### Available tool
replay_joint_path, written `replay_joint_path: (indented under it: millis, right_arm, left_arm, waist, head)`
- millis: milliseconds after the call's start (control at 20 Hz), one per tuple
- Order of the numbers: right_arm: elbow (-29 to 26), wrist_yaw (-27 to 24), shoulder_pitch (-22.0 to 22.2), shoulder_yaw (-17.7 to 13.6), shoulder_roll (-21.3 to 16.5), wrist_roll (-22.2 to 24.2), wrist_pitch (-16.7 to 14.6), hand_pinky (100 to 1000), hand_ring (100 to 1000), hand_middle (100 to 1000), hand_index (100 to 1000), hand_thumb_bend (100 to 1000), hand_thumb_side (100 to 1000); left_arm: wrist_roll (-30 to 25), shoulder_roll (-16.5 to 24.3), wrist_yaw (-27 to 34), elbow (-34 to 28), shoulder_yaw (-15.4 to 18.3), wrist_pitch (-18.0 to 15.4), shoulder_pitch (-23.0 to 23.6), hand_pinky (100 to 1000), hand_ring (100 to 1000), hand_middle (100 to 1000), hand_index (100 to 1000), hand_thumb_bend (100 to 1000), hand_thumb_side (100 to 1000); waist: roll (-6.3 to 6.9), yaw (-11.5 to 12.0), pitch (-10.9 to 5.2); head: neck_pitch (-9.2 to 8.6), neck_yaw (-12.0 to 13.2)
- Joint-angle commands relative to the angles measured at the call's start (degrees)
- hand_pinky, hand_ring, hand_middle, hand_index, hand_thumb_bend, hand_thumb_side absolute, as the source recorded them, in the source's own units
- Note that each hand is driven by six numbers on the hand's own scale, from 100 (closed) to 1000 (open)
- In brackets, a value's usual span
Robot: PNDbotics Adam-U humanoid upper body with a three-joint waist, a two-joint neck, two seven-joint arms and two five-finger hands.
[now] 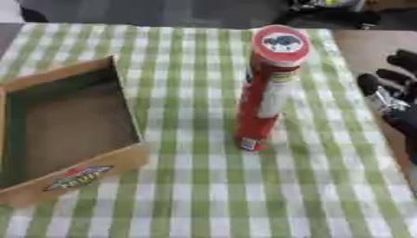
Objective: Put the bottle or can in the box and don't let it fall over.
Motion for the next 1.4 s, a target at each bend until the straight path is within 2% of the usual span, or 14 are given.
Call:
replay_joint_path:
  millis: [50,400,650,1050,1400]
  right_arm:
    - [-1.1,0.2,-0.2,-0.8,-1.4,0.0,-0.1,782,793,799,815,586,222]
    - [-1.1,0.6,-0.2,-0.7,-1.4,1.2,-0.5,784,804,810,820,594,214]
    - [-1.1,1.1,-0.2,-0.6,-1.5,4.0,-1.0,790,835,835,834,609,194]
    - [-1.1,1.9,-0.4,0.4,-1.7,11.2,-2.0,801,876,870,864,632,128]
    - [-1.1,0.2,-0.6,1.4,-2.0,16.3,-2.8,802,879,880,878,629,100]
  left_arm:
    - [-0.2,1.1,-0.3,-0.8,0.9,-0.1,-0.3,818,911,794,862,591,390]
    - [-0.2,1.0,-0.3,-0.8,0.9,-0.1,-0.2,818,912,794,862,590,391]
    - [-0.2,1.0,-0.3,-0.7,0.8,-0.1,-0.2,818,912,794,862,590,392]
    - [-0.3,1.0,-0.2,-0.7,0.7,0.0,-0.2,818,912,794,862,589,392]
    - [-0.3,0.9,-0.2,-0.6,0.7,0.0,-0.3,818,912,794,862,588,393]
  waist:
    - [0.07,0.0,-1.13]
    - [0.05,0.1,-1.07]
    - [0.08,0.0,-1.06]
    - [0.11,0.0,-1.01]
    - [0.07,0.1,-1.01]
  head:
    - [-0.64,-0.1]
    - [-0.64,-0.1]
    - [-0.73,-0.2]
    - [-0.82,-0.4]
    - [-0.88,-0.5]
